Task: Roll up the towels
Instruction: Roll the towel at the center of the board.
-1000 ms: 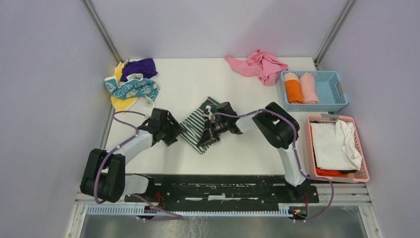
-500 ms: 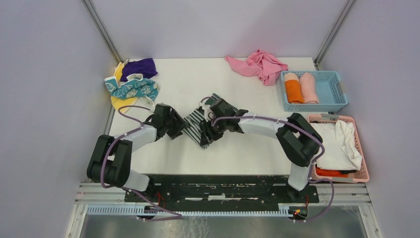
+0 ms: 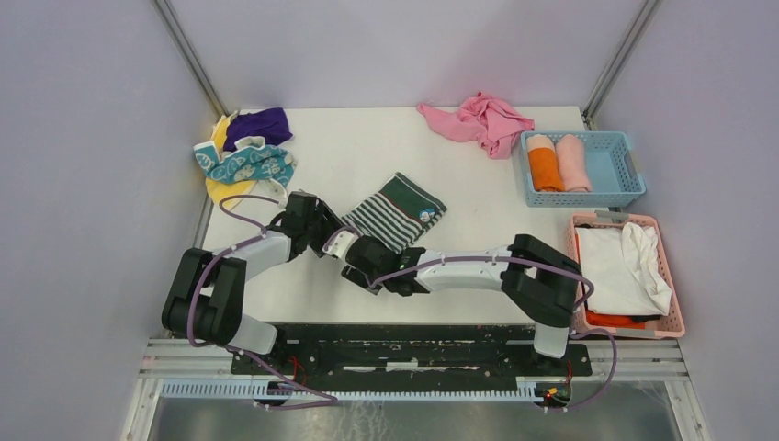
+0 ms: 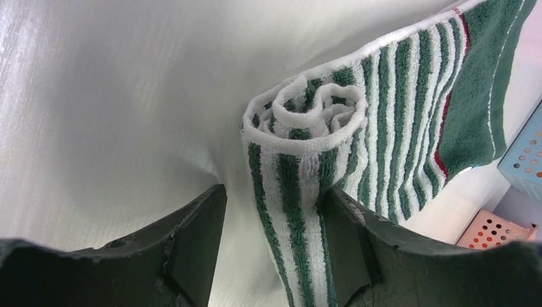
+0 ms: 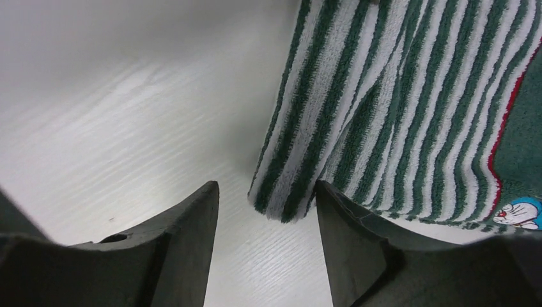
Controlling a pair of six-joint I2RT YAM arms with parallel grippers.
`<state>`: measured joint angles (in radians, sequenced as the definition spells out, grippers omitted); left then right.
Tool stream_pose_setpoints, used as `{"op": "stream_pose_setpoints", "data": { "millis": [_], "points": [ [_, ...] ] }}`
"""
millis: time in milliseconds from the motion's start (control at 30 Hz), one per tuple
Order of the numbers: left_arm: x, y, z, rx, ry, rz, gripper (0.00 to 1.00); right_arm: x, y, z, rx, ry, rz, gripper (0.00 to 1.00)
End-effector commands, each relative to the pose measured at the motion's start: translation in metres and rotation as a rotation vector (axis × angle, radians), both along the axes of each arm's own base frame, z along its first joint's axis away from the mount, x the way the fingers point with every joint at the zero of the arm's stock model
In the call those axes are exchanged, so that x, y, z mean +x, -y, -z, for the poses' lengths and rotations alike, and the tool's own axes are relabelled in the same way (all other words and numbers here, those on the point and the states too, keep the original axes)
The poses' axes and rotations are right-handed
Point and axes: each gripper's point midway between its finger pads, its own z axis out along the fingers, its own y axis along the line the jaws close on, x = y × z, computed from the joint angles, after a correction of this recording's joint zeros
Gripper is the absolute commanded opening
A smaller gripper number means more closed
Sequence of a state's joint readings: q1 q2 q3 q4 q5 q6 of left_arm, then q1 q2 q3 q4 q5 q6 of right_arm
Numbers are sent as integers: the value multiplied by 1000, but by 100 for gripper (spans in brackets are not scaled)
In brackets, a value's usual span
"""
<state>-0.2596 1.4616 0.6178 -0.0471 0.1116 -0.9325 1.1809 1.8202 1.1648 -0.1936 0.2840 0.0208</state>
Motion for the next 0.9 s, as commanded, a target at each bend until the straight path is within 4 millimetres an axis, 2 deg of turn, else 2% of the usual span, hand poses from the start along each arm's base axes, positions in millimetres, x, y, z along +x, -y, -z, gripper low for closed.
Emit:
{"op": "stream_pose_setpoints", "data": {
  "millis": [0,100,167,200,267,333,367,467,633,733,867],
  "points": [
    [-34,-19,39,105,-141,18,65,27,-5,1,-94,191,41,64],
    [-34,-18,39,103,-140,19,65,29,-5,11,-122,214,38,60],
    [-35,-18,38,102,-139,18,65,29,-6,11,-112,216,34,52],
    [-35,-18,39,100,-139,19,65,27,-8,11,-102,206,26,45],
    [-36,-17,38,99,-141,23,66,21,-10,9,-82,169,7,24],
    [-34,-18,33,94,-129,20,68,9,-14,11,-24,64,-38,5],
    [-34,-18,30,90,-122,17,69,3,-15,11,16,-4,-50,1],
    [-32,-19,14,78,-76,-11,72,-13,-15,10,165,-232,-76,0],
    [-30,-15,-18,-1,9,-36,79,-26,-10,6,449,-663,-70,1],
    [-32,-5,-38,-81,55,-20,82,-23,-10,-5,634,-813,-53,1],
    [-37,5,-53,-172,94,-5,83,-15,-2,-7,819,-973,32,0]
  ]
}}
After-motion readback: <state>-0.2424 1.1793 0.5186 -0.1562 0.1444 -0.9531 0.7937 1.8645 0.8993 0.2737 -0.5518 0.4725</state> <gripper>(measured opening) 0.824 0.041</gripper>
